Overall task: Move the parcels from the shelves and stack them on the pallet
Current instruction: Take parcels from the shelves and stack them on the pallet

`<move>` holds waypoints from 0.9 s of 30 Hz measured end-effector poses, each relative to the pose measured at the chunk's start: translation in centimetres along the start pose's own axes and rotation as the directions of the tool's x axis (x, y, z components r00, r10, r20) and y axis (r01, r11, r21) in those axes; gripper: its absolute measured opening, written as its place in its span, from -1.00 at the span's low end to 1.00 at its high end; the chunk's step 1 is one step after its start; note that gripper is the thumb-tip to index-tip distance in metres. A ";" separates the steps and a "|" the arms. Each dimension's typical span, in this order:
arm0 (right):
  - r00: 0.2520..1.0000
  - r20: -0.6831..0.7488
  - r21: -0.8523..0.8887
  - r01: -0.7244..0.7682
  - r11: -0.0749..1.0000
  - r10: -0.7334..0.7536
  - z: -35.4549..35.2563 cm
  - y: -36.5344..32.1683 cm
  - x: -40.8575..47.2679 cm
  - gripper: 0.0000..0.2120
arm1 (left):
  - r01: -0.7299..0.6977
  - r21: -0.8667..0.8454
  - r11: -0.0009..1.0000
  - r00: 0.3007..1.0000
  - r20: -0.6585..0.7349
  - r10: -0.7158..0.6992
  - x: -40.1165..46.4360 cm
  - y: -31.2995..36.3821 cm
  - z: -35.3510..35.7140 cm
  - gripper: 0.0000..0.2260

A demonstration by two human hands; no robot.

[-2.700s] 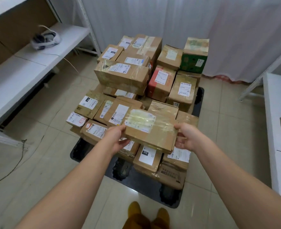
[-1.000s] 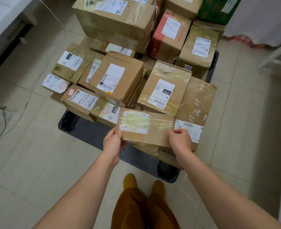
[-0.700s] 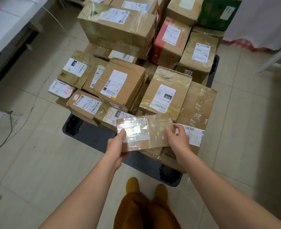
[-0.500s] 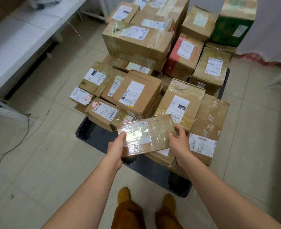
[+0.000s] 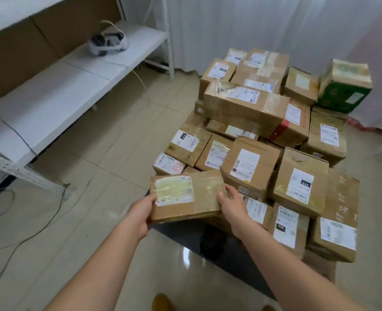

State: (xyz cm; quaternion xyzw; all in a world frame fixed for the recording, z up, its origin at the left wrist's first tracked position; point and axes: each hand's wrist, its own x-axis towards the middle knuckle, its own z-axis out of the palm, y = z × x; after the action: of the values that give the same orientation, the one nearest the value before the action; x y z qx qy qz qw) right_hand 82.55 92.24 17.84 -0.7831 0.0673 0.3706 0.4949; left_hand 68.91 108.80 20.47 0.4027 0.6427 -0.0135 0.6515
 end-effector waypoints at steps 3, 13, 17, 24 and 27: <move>0.999 0.014 0.037 -0.036 0.999 0.036 5.7 -1.6 -1.3 -0.64 | -0.070 0.101 0.992 0.998 0.019 0.068 0.7 3.1 -6.5 -0.59; 0.984 -0.089 0.191 -0.135 0.972 0.154 9.7 -6.9 1.4 -0.36 | -0.071 -0.027 0.997 0.977 0.199 0.075 4.3 7.6 -6.5 -0.65; 0.971 0.123 0.331 -0.237 0.914 0.207 12.0 -7.9 3.1 -0.27 | 0.024 -0.101 0.995 0.969 0.246 0.001 6.5 7.7 -2.7 -0.61; 0.986 0.083 0.305 -0.166 0.938 0.147 9.5 -9.4 9.9 -0.37 | -0.063 0.176 0.982 0.960 0.278 0.012 11.4 14.1 1.0 -0.63; 0.995 0.059 0.219 -0.097 0.971 0.086 7.4 -9.1 11.9 -0.36 | -0.108 0.357 0.928 0.923 0.383 -0.040 12.2 14.6 4.6 -0.68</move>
State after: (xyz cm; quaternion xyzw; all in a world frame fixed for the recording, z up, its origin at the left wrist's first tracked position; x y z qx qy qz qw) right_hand 91.56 106.00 15.05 -0.7098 0.1320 0.4022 0.5630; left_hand 82.67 122.30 16.81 0.5192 0.4815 -0.2017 0.6767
